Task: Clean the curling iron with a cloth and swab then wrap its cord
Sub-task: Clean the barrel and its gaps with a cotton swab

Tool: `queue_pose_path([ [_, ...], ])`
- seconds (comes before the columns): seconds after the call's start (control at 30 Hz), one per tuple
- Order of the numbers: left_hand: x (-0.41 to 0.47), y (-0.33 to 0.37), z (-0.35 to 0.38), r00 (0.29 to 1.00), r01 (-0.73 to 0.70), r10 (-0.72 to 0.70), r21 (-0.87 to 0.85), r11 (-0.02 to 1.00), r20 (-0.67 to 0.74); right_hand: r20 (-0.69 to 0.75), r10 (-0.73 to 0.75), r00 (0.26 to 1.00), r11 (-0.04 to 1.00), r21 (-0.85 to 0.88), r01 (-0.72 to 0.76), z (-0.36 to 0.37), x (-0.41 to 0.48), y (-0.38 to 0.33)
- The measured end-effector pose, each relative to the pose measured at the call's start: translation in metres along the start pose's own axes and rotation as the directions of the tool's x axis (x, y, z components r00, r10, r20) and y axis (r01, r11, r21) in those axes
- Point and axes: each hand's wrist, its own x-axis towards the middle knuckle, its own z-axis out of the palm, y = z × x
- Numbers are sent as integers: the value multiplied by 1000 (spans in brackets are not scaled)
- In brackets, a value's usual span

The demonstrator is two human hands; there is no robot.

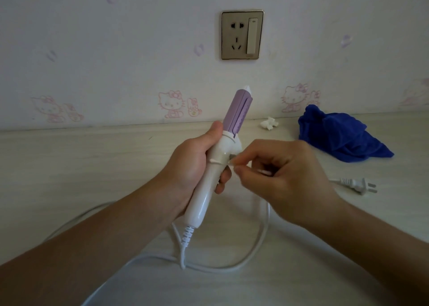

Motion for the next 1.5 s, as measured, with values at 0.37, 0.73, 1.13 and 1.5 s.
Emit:
queue_pose_path([
  [0.37,2,-1,-1,999,-33,34,-33,999,29,-38,51,998,999,8,-51,-2,1,7],
  [0.73,4,1,-1,998,-69,68,-78,995,-10,52,41,998,997,58,-44,9,-6,-1],
  [1.13,7,5,-5,1000,-15,16,-179,984,7,168,-72,983,996,55,64,16,-17,-15],
  [1.5,1,-2,8,998,-10,13,-55,998,54,-182,32,983,998,-42,-40,-15,8,4],
])
